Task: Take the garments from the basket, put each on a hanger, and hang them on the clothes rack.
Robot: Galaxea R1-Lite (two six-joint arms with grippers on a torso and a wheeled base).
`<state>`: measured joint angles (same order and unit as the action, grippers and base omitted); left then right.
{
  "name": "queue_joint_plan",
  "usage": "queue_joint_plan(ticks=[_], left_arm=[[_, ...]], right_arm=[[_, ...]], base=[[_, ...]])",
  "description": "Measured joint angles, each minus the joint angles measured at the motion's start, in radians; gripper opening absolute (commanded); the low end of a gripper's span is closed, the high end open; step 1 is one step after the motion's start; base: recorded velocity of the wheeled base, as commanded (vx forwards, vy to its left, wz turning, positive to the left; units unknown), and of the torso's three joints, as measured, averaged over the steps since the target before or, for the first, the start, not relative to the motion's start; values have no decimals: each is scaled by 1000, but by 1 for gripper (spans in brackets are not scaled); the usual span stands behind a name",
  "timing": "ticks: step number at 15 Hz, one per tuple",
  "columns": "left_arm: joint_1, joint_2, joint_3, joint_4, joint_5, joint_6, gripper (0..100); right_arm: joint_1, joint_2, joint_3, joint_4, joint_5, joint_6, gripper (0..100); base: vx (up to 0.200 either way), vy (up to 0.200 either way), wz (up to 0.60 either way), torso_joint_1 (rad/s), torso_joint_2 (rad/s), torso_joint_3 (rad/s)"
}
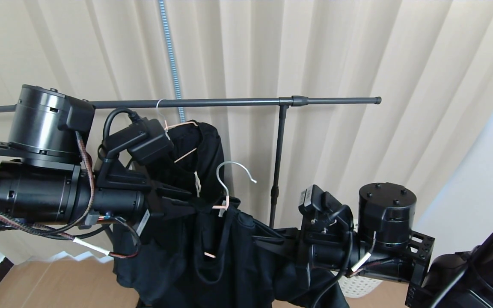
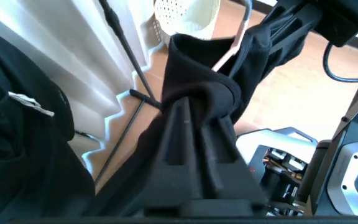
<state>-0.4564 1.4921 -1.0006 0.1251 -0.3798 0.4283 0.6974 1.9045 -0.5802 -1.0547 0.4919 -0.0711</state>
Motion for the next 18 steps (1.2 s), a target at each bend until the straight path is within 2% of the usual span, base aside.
queue_joint_plan(ticks=[1, 5, 7, 10, 12, 14, 16, 18], left_arm=[[-14, 0, 0, 0, 34, 3, 100], [-30, -26, 8, 0, 54, 6, 100], [-30, -68, 21, 0, 101, 7, 100], [-25, -153, 87, 0, 326, 12, 100], [-24, -206, 158, 0, 391, 13, 100], [-9, -250, 221, 0, 401, 13, 100], [71, -282, 253, -1, 393, 37, 100], [178, -297, 267, -3, 319, 89, 100]], right_arm=[[1, -3, 2, -1, 1, 0, 0], [0, -8, 4, -1, 3, 2, 0], [-7, -9, 1, -1, 2, 2, 0], [-37, -14, -15, 0, 0, 5, 0], [-56, -31, -26, -1, 0, 38, 0], [-73, -54, -28, 0, 3, 56, 0], [-89, -75, -21, 4, 10, 56, 0], [-98, -86, -17, 5, 30, 55, 0]], base=[[0, 0, 0, 0, 0, 0], [0, 0, 0, 0, 0, 0], [0, 0, 0, 0, 0, 0], [0, 0, 0, 0, 0, 0], [0, 0, 0, 0, 0, 0], [0, 0, 0, 0, 0, 0], [0, 0, 0, 0, 0, 0], [0, 0, 0, 0, 0, 0]])
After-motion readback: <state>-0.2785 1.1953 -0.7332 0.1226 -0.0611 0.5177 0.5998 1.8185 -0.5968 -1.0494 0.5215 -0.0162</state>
